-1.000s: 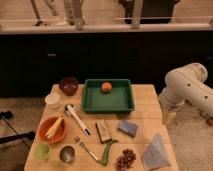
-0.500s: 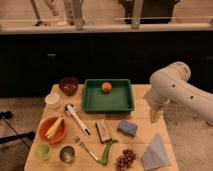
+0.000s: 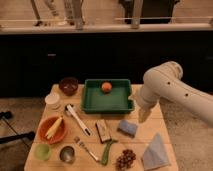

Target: Place banana in metal cup

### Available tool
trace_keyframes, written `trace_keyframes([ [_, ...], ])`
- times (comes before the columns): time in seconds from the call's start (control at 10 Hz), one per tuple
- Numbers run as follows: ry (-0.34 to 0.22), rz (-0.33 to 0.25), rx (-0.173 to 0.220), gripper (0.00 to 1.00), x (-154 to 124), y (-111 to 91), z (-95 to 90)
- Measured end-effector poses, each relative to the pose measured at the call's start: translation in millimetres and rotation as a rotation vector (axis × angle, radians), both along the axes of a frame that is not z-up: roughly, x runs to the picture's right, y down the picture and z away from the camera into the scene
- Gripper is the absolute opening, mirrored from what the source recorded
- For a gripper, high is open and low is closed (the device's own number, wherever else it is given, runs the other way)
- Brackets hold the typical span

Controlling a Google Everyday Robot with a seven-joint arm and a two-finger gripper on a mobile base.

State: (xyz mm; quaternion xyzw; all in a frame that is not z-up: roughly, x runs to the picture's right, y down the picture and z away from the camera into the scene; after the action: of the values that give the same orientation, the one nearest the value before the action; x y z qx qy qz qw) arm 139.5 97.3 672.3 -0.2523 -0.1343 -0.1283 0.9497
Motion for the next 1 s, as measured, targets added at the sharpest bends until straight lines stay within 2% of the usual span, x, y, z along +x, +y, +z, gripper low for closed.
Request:
trace_keyframes([
  [0.4,-0.100,-0.055,-0.006,0.74,-62,10,2.2],
  [0.5,-0.110,-0.054,-0.009,0.74,-69,13,3.5],
  [1.0,-0.107,-0.052,-0.008,0.74,-67,13,3.9],
])
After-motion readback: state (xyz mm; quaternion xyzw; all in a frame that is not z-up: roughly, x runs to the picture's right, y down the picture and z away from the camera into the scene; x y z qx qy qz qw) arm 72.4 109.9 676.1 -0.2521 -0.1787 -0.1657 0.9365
